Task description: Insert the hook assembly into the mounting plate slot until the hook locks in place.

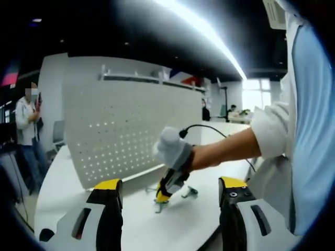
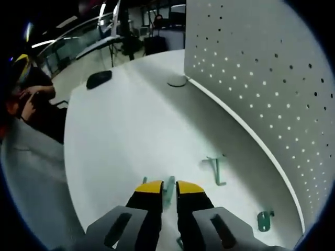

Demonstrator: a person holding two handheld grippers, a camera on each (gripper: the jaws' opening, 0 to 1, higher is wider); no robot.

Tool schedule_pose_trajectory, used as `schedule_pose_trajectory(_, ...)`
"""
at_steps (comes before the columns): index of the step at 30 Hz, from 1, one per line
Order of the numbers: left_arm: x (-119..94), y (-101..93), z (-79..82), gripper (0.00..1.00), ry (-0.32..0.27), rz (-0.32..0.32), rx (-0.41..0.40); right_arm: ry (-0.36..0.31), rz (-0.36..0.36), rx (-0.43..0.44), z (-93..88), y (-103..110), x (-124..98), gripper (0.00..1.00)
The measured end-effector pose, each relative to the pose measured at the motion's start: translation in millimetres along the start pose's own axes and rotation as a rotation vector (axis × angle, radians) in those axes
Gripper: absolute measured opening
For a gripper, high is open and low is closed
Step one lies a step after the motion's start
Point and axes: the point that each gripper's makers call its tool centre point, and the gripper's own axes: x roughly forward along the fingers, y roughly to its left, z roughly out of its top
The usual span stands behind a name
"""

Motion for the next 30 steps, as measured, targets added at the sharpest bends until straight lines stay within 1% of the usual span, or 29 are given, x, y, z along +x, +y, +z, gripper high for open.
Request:
schedule_pose_trajectory(4,0.1,0.4,-0.2,0.76,0.001,-0.001,-0.003,0.008,0.002,-0.004,0.0,0.2,3.0,0.06)
schedule_pose_trajectory(9,-0.4,0.7,-0.2,0.76,0.000,-0.003,-0.005,0.029,-0.006,-0.035,-0.2,0.3,7.0,0.04)
schedule_pose_trajectory(14,-1.4,1.2,0.1,0.76,-0.005,-0.002,-0.007,0.033,-0.006,-0.033,-0.5,0.4,8.8,0.04)
schedule_pose_trajectory(30,-2.4,1.2,-0.3,0.76,-0.004,0.001,-0.005,0.043,-0.007,-0.080,-2.2,0.6,5.8,0.01)
